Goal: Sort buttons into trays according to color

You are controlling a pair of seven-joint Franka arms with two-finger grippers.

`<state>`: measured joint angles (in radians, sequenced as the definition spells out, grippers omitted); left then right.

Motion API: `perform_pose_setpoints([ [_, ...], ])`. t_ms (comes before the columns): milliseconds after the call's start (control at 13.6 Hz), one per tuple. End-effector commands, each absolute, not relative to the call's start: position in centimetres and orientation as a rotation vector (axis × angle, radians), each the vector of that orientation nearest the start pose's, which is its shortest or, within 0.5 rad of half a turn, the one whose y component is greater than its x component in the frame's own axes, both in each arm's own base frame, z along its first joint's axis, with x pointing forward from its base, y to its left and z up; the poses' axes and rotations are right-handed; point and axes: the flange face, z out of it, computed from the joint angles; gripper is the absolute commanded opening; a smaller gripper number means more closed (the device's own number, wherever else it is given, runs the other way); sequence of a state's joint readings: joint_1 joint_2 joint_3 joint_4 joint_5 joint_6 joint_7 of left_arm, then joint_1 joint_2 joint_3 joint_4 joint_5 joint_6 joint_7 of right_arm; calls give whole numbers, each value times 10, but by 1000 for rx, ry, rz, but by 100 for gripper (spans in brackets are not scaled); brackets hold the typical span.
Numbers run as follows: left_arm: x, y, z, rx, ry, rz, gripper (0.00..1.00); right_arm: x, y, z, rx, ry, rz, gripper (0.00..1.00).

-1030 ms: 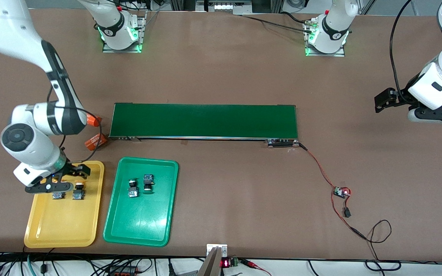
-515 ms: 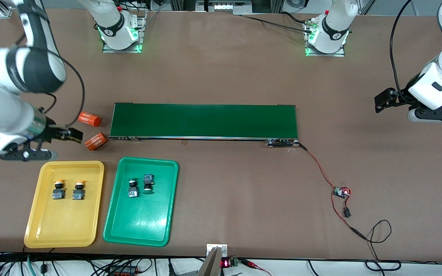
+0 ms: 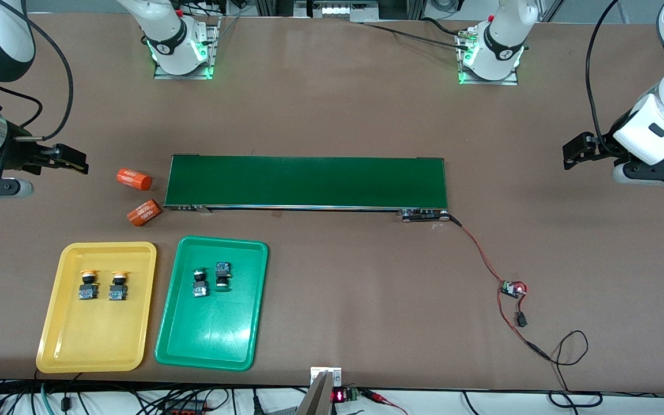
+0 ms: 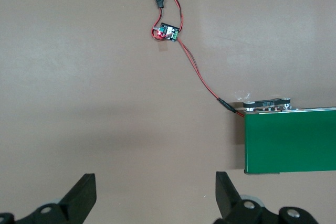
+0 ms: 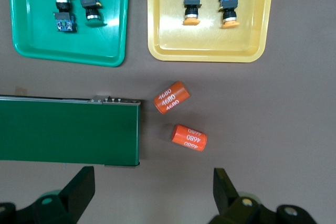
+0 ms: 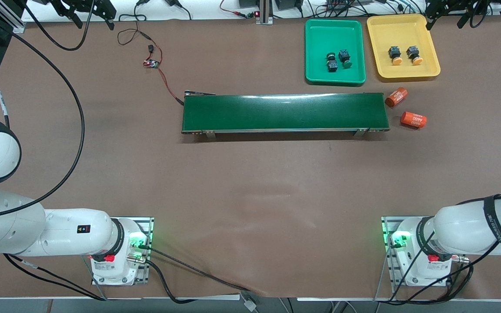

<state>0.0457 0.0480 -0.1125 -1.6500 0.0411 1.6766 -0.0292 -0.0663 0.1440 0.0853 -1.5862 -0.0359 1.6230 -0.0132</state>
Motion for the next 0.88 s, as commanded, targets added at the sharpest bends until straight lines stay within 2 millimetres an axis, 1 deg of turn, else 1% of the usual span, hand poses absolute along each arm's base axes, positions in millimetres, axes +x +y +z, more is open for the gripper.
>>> perform_pose_setpoints([
  [0,576,-31,574,-3086,99,34,100,584,-4,544,-3141,-60,200,100],
  [147,576,-31,574,-3085,99,34,100,583,-4,544,-3141,-65,200,100],
  [221,576,-31,574,-3085,99,34,100,578,-2,549,-3143,-67,193,100],
  [368,576,-30,574,-3086,96,37,100,572,-1,550,-3142,-58,229,100],
  [515,576,-30,574,-3086,96,37,100,571,-4,547,-3139,-41,275,100],
  [810,576,-29,574,-3086,94,37,100,571,-3,547,-3143,-36,278,100],
])
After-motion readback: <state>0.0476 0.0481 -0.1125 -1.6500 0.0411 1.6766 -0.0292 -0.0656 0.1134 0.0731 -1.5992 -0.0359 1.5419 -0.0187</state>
